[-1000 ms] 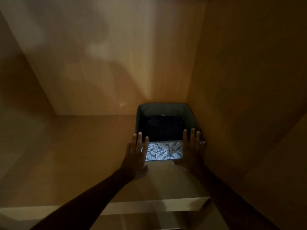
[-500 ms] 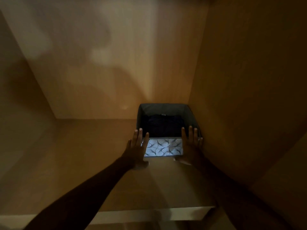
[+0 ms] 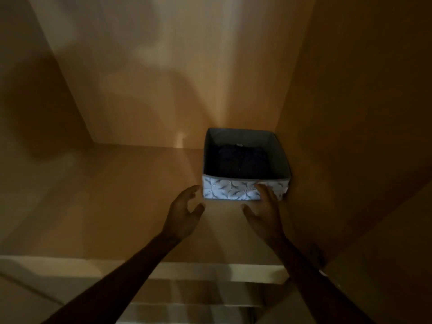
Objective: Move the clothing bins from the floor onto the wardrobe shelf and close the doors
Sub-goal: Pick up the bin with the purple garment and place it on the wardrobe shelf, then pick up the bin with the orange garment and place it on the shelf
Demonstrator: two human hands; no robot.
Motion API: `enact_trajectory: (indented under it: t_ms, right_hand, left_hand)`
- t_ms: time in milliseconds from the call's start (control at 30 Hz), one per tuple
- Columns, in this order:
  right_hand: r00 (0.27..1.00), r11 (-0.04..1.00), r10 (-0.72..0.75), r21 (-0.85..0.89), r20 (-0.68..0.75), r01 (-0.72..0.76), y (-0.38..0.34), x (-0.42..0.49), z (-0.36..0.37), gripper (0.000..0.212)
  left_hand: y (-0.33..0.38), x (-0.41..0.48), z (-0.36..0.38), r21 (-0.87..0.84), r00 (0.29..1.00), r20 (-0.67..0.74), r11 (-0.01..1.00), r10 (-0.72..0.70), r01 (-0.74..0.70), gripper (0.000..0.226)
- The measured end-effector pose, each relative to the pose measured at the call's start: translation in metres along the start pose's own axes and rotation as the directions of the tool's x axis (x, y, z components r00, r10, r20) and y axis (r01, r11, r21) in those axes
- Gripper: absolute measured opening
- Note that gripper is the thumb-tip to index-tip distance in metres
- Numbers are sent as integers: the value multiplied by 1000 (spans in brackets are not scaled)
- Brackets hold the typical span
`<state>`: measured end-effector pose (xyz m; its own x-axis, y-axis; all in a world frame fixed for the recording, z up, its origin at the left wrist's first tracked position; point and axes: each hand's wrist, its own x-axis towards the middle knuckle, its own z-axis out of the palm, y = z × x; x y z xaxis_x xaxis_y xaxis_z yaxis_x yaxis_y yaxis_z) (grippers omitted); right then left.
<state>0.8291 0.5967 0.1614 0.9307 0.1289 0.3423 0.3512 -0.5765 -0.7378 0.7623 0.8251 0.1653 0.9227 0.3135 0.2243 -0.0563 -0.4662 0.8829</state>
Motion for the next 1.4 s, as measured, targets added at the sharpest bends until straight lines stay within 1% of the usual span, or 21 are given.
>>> enact_trajectory:
  t_ms: [33,67,133,200,267,367,433,533,600,667,700,733,833,933,967,1033,1067,1133,1233,1300,1400]
  right_hand:
    - [996,983,89,158,12,-90,-11,-10,5,61]
    - [982,940,172,287,74,-186,-24,-22,13,55]
    - [947,854,235,420,218,-308,-42,-44,33,44]
    - [918,805,200,477,343,-353,-57,-69,54,41]
    - [874,798,139,470,465,-377,-76,-98,83,45]
    - [778,798,60,438,626,-414,-106,-130,121,40]
    - [688,805,-36,429,725,-409,-131,-148,150,43]
    - [586,824,-141,423,798,-377,-161,-170,180,45]
    - [464,851,-223,403,857,-336,-183,-191,196,41]
    - [303,877,-282,372,910,-302,-199,-215,212,39]
    - [236,887,-302,363,924,-286,-203,-226,217,39]
    - [153,899,-325,355,933,-255,-207,-242,223,39]
    - [-43,918,-362,348,931,-189,-209,-286,231,34]
    - [-229,929,-364,335,903,-157,-208,-333,223,36]
    - [-313,932,-363,339,878,-129,-210,-355,218,38]
    - [-422,931,-355,358,834,-76,-211,-385,209,44]
    - [-499,926,-347,375,794,-47,-215,-409,200,47]
    - [-601,918,-322,395,732,-11,-221,-446,184,50]
    - [-691,898,-302,440,656,25,-230,-493,165,48]
    - [-738,874,-299,484,605,42,-235,-528,150,42]
    - [-795,849,-283,525,537,53,-241,-577,128,27]
  left_hand:
    - [-1,-11,-7,-90,996,-46,993,-75,71,42]
    - [-5,-27,-17,-164,986,-103,980,-134,116,35]
    - [-12,-60,-43,-259,958,-191,952,-216,164,25]
    - [-17,-97,-67,-286,931,-224,932,-290,221,22]
    - [-29,-138,-95,-306,888,-271,908,-372,287,22]
    - [-46,-190,-129,-360,807,-327,854,-492,375,25]
    - [-55,-226,-155,-377,720,-433,834,-543,403,26]
    - [-61,-275,-181,-400,577,-564,806,-591,436,25]
    - [-58,-317,-192,-438,437,-659,784,-613,440,24]
    - [-50,-362,-190,-500,258,-730,752,-633,429,25]
    - [-47,-380,-186,-532,185,-742,733,-645,425,25]
    - [-42,-403,-177,-563,90,-756,713,-649,417,26]
    - [-27,-457,-143,-654,-114,-737,660,-667,369,29]
    - [-9,-504,-101,-725,-294,-688,617,-663,305,28]
    - [1,-524,-84,-741,-370,-670,613,-644,274,27]
    - [15,-547,-61,-763,-459,-634,601,-623,238,26]
    - [25,-565,-47,-777,-528,-601,594,-600,209,27]
    - [40,-590,-28,-792,-620,-540,593,-569,146,27]
    - [56,-618,-11,-793,-701,-473,605,-534,74,26]
    - [68,-641,-2,-784,-747,-429,620,-507,30,25]
    - [81,-679,11,-781,-793,-363,624,-490,-28,23]
